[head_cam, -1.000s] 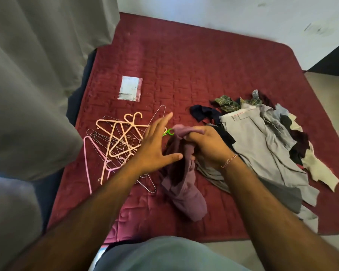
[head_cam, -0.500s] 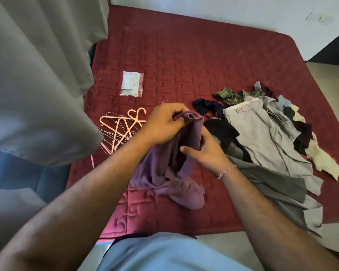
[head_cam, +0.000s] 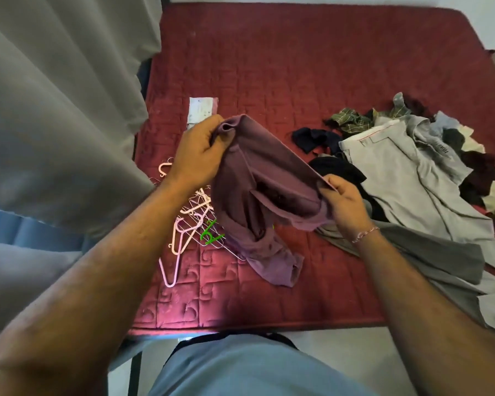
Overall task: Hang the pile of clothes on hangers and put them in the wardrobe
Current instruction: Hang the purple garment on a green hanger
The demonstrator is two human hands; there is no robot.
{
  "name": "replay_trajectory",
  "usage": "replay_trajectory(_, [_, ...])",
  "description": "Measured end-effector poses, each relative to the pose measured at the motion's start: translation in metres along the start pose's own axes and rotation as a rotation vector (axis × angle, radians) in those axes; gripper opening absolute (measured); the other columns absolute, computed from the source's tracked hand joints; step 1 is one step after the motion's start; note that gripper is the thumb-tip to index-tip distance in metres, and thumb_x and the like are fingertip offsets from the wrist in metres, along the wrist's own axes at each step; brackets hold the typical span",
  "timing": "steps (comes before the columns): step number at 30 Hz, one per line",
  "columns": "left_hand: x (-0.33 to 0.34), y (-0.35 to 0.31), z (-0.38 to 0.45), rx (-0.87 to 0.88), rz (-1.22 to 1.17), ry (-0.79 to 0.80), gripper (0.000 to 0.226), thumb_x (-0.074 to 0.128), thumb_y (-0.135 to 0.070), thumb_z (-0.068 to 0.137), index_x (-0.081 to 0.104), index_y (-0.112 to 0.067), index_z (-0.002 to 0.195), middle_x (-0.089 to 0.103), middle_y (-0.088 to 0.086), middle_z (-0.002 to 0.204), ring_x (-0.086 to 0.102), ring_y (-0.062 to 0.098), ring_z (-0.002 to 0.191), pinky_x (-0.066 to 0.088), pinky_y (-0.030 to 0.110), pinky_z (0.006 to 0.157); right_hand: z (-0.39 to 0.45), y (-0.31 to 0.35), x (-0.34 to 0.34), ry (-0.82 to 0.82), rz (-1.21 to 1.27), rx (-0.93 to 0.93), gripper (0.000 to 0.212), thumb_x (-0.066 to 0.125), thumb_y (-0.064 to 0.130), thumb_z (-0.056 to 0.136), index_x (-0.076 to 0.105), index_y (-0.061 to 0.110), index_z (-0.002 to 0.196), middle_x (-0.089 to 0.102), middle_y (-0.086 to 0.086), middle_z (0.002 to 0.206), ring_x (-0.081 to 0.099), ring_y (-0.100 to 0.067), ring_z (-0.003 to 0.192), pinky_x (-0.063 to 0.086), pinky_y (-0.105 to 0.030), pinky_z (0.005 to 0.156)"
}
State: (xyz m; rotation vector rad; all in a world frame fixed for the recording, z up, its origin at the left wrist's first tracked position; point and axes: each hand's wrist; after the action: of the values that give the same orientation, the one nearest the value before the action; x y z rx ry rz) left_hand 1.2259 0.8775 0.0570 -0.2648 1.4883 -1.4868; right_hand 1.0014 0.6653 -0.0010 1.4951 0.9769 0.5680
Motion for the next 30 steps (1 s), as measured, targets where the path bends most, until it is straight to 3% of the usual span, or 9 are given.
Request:
replay_trajectory(4, [0.012, 0.001, -0.008, 0.001, 0.030, -0.104, 0.042, 0.053, -0.046, 0.105, 0.056, -0.008, 0.087, 0.056, 0.019, 0.076, 0.046, 0.011, 0.072, 0.044, 0.052, 0.063, -0.010, 0.012, -0.031, 0.118, -0.043, -0.058, 0.024, 0.068, 0.024, 0.091, 0.065, 0.001, 0.096, 0.061, 0.001, 0.082, 0.056, -0.010, 0.074, 0.047, -0.022, 0.067])
replay_trajectory(7, [0.022, 0.002, -0.010, -0.029, 0.040, -0.106, 0.052, 0.053, -0.052, 0.104, 0.059, -0.002, 0.090, 0.058, 0.023, 0.077, 0.045, 0.013, 0.071, 0.045, 0.052, 0.062, -0.016, 0.017, -0.045, 0.342, -0.152, 0.033, 0.072, 0.089, 0.040, 0.072, 0.063, 0.019, 0.136, 0.073, 0.009, 0.124, 0.068, -0.007, 0.115, 0.052, -0.019, 0.093])
replay_trajectory(10, [0.033, 0.003, -0.012, -0.010, 0.020, -0.076, 0.053, 0.053, -0.053, 0.103, 0.055, -0.003, 0.083, 0.053, 0.020, 0.071, 0.040, 0.011, 0.067, 0.039, 0.047, 0.060, -0.026, 0.009, -0.062, 0.428, -0.020, 0.098, 0.100, 0.092, 0.062, 0.057, 0.054, 0.023, 0.142, 0.066, 0.012, 0.137, 0.061, -0.009, 0.128, 0.049, -0.021, 0.100])
replay_trajectory(13, [0.041, 0.010, -0.011, -0.054, -0.046, -0.083, 0.053, 0.053, -0.052, 0.101, 0.057, -0.002, 0.083, 0.049, 0.008, 0.070, 0.040, 0.009, 0.069, 0.040, 0.046, 0.061, -0.040, -0.004, -0.081, 0.363, 0.311, 0.178, 0.081, 0.092, 0.026, 0.073, 0.051, 0.007, 0.140, 0.068, -0.006, 0.132, 0.066, -0.021, 0.118, 0.055, -0.031, 0.095])
replay_trajectory(16, [0.054, 0.017, -0.011, -0.099, -0.062, -0.045, 0.046, 0.054, -0.049, 0.100, 0.061, -0.004, 0.090, 0.057, 0.010, 0.074, 0.044, 0.008, 0.072, 0.044, 0.045, 0.065, -0.047, -0.005, -0.086, 0.254, 0.081, 0.131, 0.042, 0.071, -0.004, 0.088, 0.060, 0.002, 0.129, 0.075, -0.006, 0.117, 0.069, -0.017, 0.105, 0.055, -0.033, 0.091])
replay_trajectory(20, [0.069, 0.022, -0.013, -0.151, -0.071, 0.148, 0.021, 0.059, -0.033, 0.099, 0.068, -0.015, 0.100, 0.071, 0.005, 0.091, 0.056, 0.007, 0.079, 0.051, 0.039, 0.079, -0.060, -0.014, -0.096, 0.173, 0.064, 0.153, 0.034, 0.070, 0.013, 0.096, 0.066, -0.003, 0.126, 0.067, -0.028, 0.127, 0.063, -0.034, 0.113, 0.048, -0.059, 0.106])
replay_trajectory(24, [0.068, 0.004, -0.018, -0.399, -0.406, 0.618, 0.019, 0.061, -0.013, 0.102, 0.071, -0.008, 0.117, 0.074, 0.015, 0.118, 0.066, 0.018, 0.100, 0.051, 0.038, 0.095, -0.084, -0.003, -0.128, 0.313, 0.281, 0.319, 0.023, 0.059, 0.004, 0.090, 0.078, -0.001, 0.103, 0.076, -0.020, 0.103, 0.074, -0.026, 0.091, 0.061, -0.034, 0.080])
replay_trajectory(27, [0.065, -0.020, -0.017, -0.496, -0.587, 0.994, 0.033, 0.061, -0.008, 0.098, 0.062, 0.012, 0.123, 0.071, 0.023, 0.117, 0.069, 0.026, 0.101, 0.057, 0.033, 0.089, -0.082, 0.003, -0.171, 0.440, 0.325, 0.327, 0.041, 0.089, 0.028, 0.074, 0.076, -0.007, 0.094, 0.075, -0.020, 0.087, 0.073, -0.022, 0.074, 0.060, -0.029, 0.065])
replay_trajectory(30, [0.094, -0.040, 0.009, -0.486, -0.583, 0.941, 0.029, 0.062, -0.006, 0.098, 0.061, 0.012, 0.122, 0.074, 0.013, 0.110, 0.071, 0.018, 0.097, 0.057, 0.027, 0.086, -0.053, 0.005, -0.207, 0.353, 0.302, 0.341, 0.064, 0.100, 0.042, 0.055, 0.076, -0.005, 0.093, 0.074, -0.022, 0.087, 0.071, -0.024, 0.073, 0.061, -0.031, 0.066])
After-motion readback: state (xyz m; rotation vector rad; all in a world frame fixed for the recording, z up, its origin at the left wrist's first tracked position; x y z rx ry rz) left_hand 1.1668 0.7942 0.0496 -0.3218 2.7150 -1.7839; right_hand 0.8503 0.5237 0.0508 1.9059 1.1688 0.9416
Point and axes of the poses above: each hand's wrist, its own z-axis towards the middle knuckle, its own x-axis out of the palm, y = z × x
